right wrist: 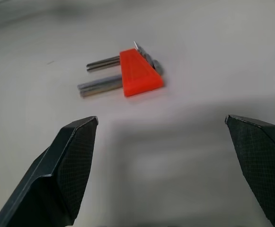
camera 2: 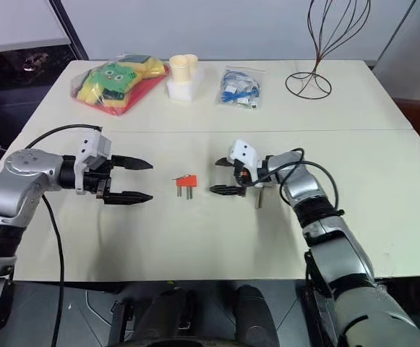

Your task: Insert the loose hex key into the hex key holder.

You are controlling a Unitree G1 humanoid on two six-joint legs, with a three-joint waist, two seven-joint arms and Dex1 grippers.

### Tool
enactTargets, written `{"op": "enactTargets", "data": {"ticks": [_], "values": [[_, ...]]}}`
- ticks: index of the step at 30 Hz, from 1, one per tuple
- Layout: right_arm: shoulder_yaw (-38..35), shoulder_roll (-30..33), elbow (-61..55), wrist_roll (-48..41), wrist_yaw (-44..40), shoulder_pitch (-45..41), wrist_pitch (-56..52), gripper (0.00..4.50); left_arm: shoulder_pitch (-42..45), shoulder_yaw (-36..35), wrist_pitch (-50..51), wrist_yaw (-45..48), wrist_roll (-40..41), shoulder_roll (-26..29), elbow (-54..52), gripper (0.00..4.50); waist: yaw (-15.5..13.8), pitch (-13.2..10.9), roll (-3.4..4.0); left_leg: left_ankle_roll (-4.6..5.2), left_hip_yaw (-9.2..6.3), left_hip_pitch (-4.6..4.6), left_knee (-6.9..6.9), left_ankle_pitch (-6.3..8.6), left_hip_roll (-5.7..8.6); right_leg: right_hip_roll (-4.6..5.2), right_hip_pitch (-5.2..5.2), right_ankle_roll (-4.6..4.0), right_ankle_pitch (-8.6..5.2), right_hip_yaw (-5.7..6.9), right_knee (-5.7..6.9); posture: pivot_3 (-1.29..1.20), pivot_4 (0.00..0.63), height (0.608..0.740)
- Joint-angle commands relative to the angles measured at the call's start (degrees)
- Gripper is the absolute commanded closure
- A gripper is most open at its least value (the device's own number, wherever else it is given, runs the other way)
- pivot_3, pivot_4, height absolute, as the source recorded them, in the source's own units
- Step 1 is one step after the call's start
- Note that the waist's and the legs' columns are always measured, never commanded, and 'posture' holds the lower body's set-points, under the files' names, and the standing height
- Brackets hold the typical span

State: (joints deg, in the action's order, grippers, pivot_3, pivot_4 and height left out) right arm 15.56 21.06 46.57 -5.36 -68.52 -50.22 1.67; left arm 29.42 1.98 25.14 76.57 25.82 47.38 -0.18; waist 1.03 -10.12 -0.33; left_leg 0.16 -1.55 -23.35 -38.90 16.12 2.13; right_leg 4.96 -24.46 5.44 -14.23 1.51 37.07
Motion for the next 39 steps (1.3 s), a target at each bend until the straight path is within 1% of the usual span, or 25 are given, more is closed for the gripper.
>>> {"op": "enactTargets", "data": {"ticks": [1, 4, 8, 15, 18, 20, 21, 23, 24, 32, 34, 39], "values": [[-0.22, -2.37, 5.82, 2.10, -0.27, -3.84, 5.02, 0.00, -1.07, -3.04, 1.72, -1.58, 1.87, 1.14, -3.88, 0.05, -0.06, 0.00, 0.00, -0.02, 0.00, 0.00, 0.00, -0.01, 0.01, 0.01, 0.00, 0.00, 0.00, -0.01, 0.00, 0.00, 0.150, 0.740], [-0.66, -4.48, 10.52, 3.67, 0.53, -5.91, 7.68, 0.00, -1.90, -3.74, 2.64, -2.45, 2.33, 1.30, -5.30, 0.05, -0.04, 0.00, 0.00, -0.26, -0.02, 0.00, 0.00, -0.14, 0.01, 0.02, 0.00, 0.00, 0.00, -0.01, 0.00, 0.00, 0.150, 0.740], [-1.28, -7.24, 15.83, 5.38, 1.74, -8.57, 10.09, 0.00, -3.62, -5.02, 4.25, -4.07, 3.16, 1.65, -7.63, 0.05, 0.18, -0.01, 0.01, -0.31, -0.02, 0.00, 0.04, -0.17, 0.01, 0.02, -0.03, 0.00, 0.00, -0.02, 0.01, 0.00, 0.150, 0.740], [-1.27, -10.08, 20.53, 8.22, 3.00, -9.98, 13.35, 0.00, -6.27, -6.60, 5.96, -6.70, 4.46, 1.68, -10.41, 0.05, 0.20, -0.01, 0.03, -0.37, -0.02, 0.01, 0.11, -0.20, 0.01, 0.03, -0.08, -0.01, 0.01, -0.10, 0.03, 0.00, 0.150, 0.740], [-1.48, -10.41, 21.27, 8.89, 2.88, -10.06, 13.95, 0.88, -6.78, -7.01, 6.26, -7.61, 4.89, 1.67, -11.02, 0.00, 0.23, -0.01, 0.03, -0.38, -0.03, 0.02, 0.11, -0.20, 0.01, 0.04, -0.08, -0.01, 0.01, -0.10, 0.03, 0.00, 0.150, 0.740], [-1.49, -10.43, 21.50, 9.37, 2.56, -9.78, 14.41, 1.86, -7.11, -7.30, 6.39, -8.21, 5.07, 1.50, -11.32, 0.00, 0.24, -0.01, 0.03, -0.40, -0.03, 0.03, 0.12, -0.21, 0.01, 0.04, -0.08, -0.02, 0.01, -0.10, 0.03, 0.00, 0.150, 0.740], [-1.47, -10.41, 21.57, 9.63, 2.49, -9.62, 14.64, 2.44, -7.23, -7.38, 6.40, -8.47, 5.13, 1.41, -11.37, 0.00, 0.25, -0.01, 0.03, -0.40, -0.03, 0.03, 0.12, -0.21, 0.01, 0.03, -0.08, -0.02, 0.01, -0.11, 0.03, 0.00, 0.150, 0.740], [-1.62, -10.40, 21.62, 9.85, 2.40, -9.44, 14.76, 3.40, -7.35, -7.33, 6.20, -8.91, 5.19, 1.26, -11.31, 0.00, 0.25, 0.00, 0.04, -0.40, -0.03, 0.04, 0.13, -0.21, 0.01, 0.04, -0.08, -0.02, 0.01, -0.11, 0.04, 0.00, 0.150, 0.740], [-1.74, -10.37, 21.58, 9.88, 2.32, -9.36, 14.77, 3.48, -7.38, -7.31, 6.17, -9.17, 5.26, 1.16, -11.37, 0.00, 0.20, 0.00, 0.04, -0.40, -0.04, 0.05, 0.13, -0.21, 0.01, 0.04, -0.07, -0.02, 0.01, -0.11, 0.05, 0.00, 0.150, 0.740], [-2.92, -9.04, 19.60, 10.01, 4.82, -9.81, 16.88, 3.48, -6.25, -6.23, 5.07, -10.38, 4.64, 0.06, -9.56, 0.00, 0.15, 0.00, 0.04, -0.41, -0.04, 0.05, 0.13, -0.21, 0.02, 0.04, -0.07, -0.02, 0.01, -0.12, 0.05, 0.00, 0.150, 0.740], [-3.34, -7.54, 17.03, 9.87, 5.43, -10.65, 18.81, 3.48, -5.32, -6.36, 4.60, -11.06, 4.20, -0.50, -7.75, 0.00, 0.01, -0.02, 0.07, -0.42, -0.04, 0.05, 0.13, -0.22, 0.02, 0.05, -0.07, -0.02, 0.01, -0.12, 0.04, 0.00, 0.150, 0.740], [-2.35, -1.15, 4.21, 11.56, 6.48, -11.59, 25.88, 3.48, -1.21, -7.09, 4.13, -12.39, 3.90, -2.12, -1.66, 0.00, 0.07, -0.05, 0.11, -0.44, -0.04, 0.00, 0.13, -0.24, 0.06, 0.06, -0.13, -0.02, 0.01, -0.08, 0.04, 0.00, 0.150, 0.740]]}}
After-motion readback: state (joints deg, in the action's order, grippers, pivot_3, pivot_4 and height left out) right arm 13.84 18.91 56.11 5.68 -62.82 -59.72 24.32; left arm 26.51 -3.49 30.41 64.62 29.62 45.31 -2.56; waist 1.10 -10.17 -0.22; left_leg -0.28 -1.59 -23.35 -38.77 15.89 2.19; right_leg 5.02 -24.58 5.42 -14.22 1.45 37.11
